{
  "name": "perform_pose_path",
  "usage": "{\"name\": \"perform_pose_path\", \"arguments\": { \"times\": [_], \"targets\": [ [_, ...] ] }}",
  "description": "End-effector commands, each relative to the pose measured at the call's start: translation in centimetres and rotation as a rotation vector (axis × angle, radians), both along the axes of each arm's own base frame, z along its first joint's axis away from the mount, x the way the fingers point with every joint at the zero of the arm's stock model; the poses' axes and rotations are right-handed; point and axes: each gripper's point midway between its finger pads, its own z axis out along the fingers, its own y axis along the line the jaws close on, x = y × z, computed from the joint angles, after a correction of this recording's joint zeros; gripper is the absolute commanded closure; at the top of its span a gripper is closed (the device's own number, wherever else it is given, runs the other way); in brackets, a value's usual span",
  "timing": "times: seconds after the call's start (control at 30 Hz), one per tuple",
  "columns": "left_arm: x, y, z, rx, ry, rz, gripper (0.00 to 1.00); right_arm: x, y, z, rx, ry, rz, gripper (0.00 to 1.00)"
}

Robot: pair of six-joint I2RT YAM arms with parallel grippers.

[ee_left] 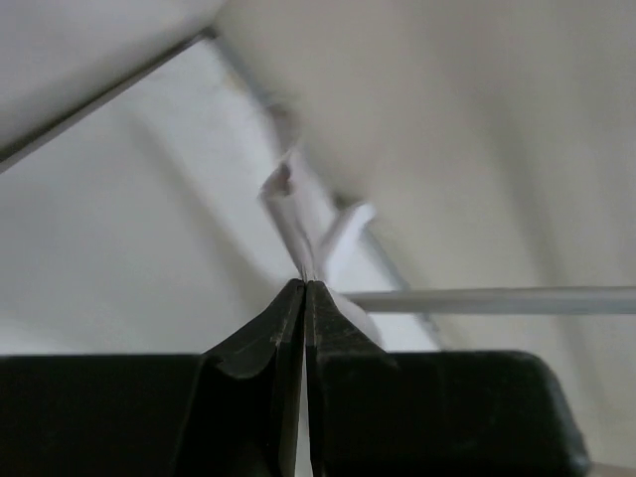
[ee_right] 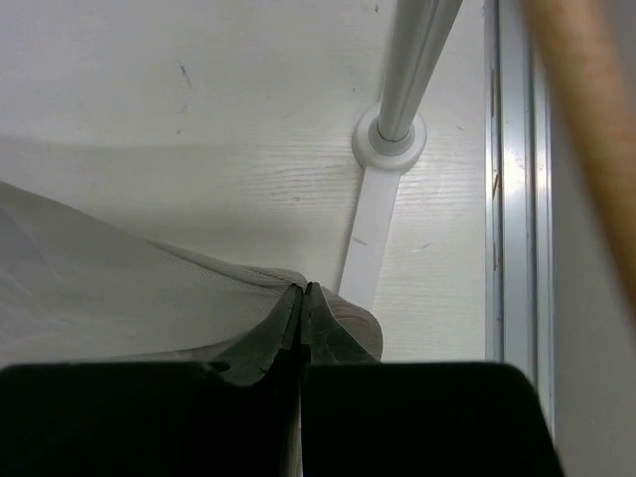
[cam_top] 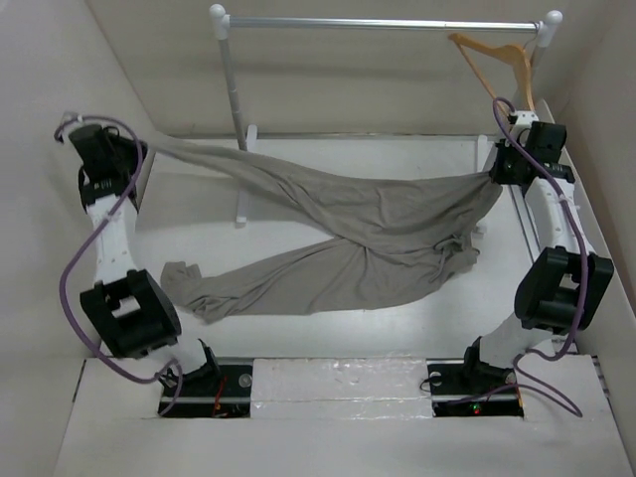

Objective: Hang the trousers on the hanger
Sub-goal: Fold the trousers

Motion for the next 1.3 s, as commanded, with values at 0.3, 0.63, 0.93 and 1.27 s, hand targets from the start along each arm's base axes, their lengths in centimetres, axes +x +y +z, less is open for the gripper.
{"name": "perform_pose_path", "arguments": {
  "times": [0.3,0.63,0.93,1.27],
  "targets": [
    [-4.1,6.7,-19.1,-0.196,0.216,0.089,1.0,3.6,-1.8,-2.6,0.005,-0.011,-0.024,1.0],
    [-3.6,7.9,-20.2,-0.143,0.35,0.122,1.0,3.2,-2.3,-2.6,-0.06,0.011,-0.056,0.9],
    [-9.7,6.9,-21.3,-0.136,0.515,0.279,0.23,0.1,2.5,1.4,-0.093,-0.038,0.007,0.02],
    [-10.4,-18.0,-16.1,0.145,0.401,-0.281,0.39,-9.0,6.5,-1.1,-0.027,-0.035,0.051,1.0]
  ]
}}
